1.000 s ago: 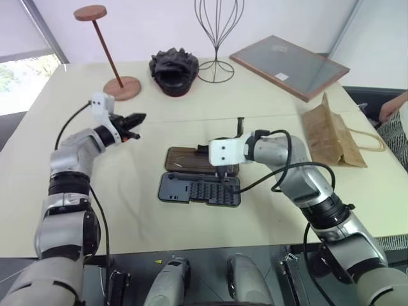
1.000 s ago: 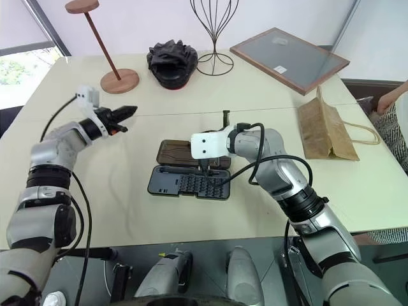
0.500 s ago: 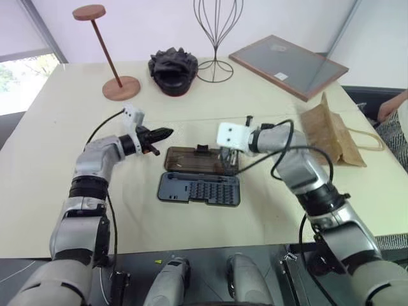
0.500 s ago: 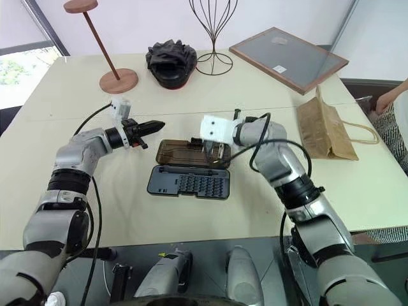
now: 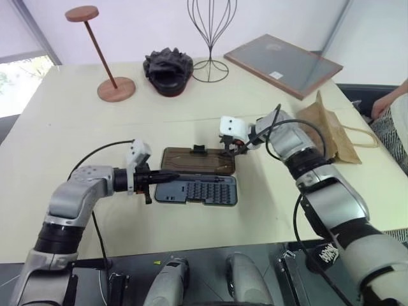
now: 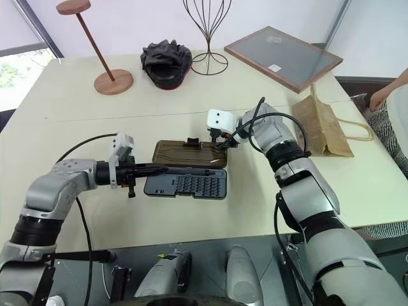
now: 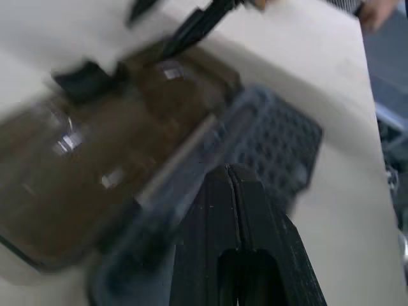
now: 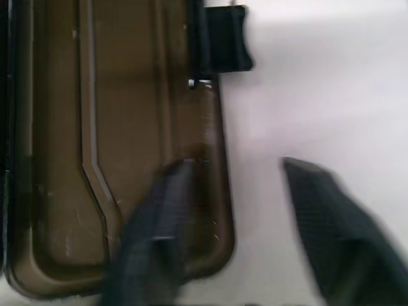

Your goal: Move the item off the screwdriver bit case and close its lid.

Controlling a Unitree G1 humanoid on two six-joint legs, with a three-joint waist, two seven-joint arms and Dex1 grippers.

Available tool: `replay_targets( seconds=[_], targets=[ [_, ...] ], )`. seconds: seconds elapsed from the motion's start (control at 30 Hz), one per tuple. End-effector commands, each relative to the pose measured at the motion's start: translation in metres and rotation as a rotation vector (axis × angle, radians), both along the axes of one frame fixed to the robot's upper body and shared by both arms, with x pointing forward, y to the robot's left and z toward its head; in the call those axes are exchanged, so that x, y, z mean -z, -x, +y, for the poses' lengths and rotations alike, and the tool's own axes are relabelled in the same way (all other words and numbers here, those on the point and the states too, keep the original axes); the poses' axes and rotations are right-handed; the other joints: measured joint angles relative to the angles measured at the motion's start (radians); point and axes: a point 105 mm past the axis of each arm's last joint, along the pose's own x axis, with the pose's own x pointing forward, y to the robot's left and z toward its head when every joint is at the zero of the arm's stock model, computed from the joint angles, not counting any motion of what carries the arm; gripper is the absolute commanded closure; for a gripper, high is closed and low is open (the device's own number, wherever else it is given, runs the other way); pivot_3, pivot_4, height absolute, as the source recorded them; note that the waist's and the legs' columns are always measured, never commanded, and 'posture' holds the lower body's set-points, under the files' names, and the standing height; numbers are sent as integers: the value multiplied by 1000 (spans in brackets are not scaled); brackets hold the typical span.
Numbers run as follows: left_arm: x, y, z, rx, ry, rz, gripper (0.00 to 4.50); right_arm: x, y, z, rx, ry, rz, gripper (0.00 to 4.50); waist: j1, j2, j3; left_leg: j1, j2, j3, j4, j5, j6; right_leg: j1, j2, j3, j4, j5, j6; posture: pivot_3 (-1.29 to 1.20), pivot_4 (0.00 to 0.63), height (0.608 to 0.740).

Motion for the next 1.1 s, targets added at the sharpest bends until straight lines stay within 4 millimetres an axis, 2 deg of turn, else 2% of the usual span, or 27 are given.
replay_targets(
  seconds=[0.03,0.27,0.47,0.6,0.73,0.93,1.1],
  targets=[
    [-2,6,-2,24,-39,-56,4500,-15,-5,14,-39,-9,-52,1083,-1,0,0,0,0,0,0,0,0,0,0,0,0,0,0,0,150,734],
    [7,9,-3,21,-54,-52,4500,-9,-9,20,6,-27,8,1083,-1,0,0,1,0,0,-1,0,0,0,0,0,0,0,0,0,150,734],
    [12,10,-4,17,-66,-54,4500,9,-8,11,40,12,51,1083,-1,1,0,1,0,0,-1,0,0,0,0,0,0,0,0,0,150,734],
    [15,11,-5,23,-75,-59,4500,19,-7,0,58,49,63,2323,-1,1,-1,3,0,0,-1,0,0,2,0,0,0,0,0,0,150,734],
    [16,11,-6,25,-77,-62,4500,28,-5,-9,66,75,85,4453,-1,1,-1,5,0,0,-1,0,0,4,0,0,0,0,0,0,150,734],
    [15,8,-9,26,-78,-72,4500,41,2,-14,45,107,117,4453,1,1,-2,7,0,0,-1,0,0,7,0,0,1,0,0,0,150,734],
    [14,7,-9,20,-74,-79,4500,40,3,-10,-5,117,85,4453,1,1,-2,7,0,-1,-1,0,0,7,0,0,1,0,0,0,150,734]
  ],
)
